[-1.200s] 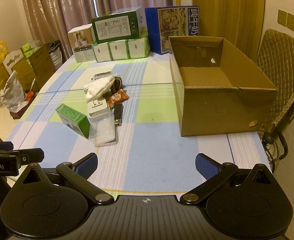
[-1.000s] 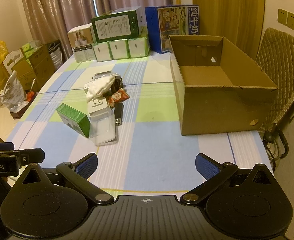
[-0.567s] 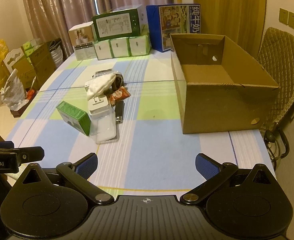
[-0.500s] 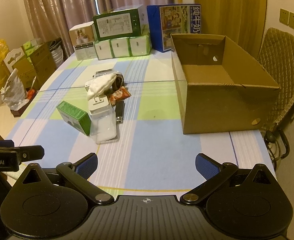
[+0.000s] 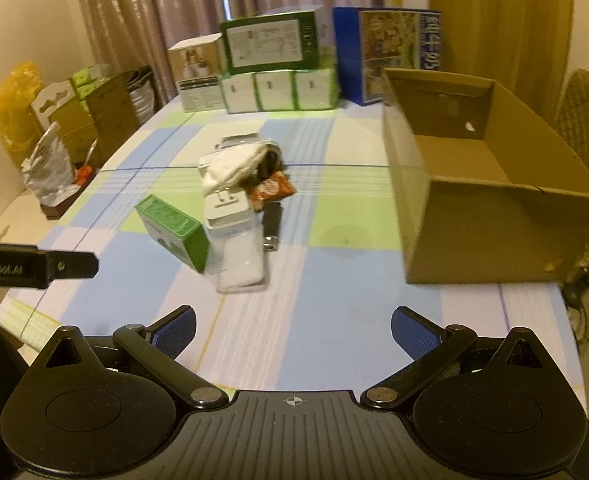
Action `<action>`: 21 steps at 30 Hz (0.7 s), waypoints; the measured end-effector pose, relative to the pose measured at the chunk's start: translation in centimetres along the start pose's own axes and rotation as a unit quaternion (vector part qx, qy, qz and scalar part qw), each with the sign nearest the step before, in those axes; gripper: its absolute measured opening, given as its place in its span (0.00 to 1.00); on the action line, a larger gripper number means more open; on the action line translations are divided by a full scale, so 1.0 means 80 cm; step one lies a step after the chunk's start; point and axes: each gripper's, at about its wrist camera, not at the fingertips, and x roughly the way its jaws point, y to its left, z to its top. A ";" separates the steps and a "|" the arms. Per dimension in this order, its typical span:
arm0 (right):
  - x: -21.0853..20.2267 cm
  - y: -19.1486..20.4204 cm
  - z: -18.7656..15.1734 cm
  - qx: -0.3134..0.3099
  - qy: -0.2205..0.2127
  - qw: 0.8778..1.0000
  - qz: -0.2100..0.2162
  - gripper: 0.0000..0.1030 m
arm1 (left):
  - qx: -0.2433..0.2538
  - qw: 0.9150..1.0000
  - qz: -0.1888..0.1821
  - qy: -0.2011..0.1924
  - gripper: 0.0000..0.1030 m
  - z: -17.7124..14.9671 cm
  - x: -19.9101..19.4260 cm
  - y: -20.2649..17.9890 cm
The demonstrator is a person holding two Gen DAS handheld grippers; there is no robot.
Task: Organize objects
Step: 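Move both tools toward the green box and clear plastic tray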
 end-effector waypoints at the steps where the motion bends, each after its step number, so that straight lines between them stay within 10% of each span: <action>1: 0.005 0.002 0.002 -0.004 0.001 1.000 0.004 0.98 | 0.000 1.000 0.002 0.001 0.99 0.002 0.003 0.002; 21: 0.143 0.033 0.025 -0.081 0.037 0.994 0.062 0.73 | -0.023 0.999 0.003 0.033 0.99 0.038 0.089 0.030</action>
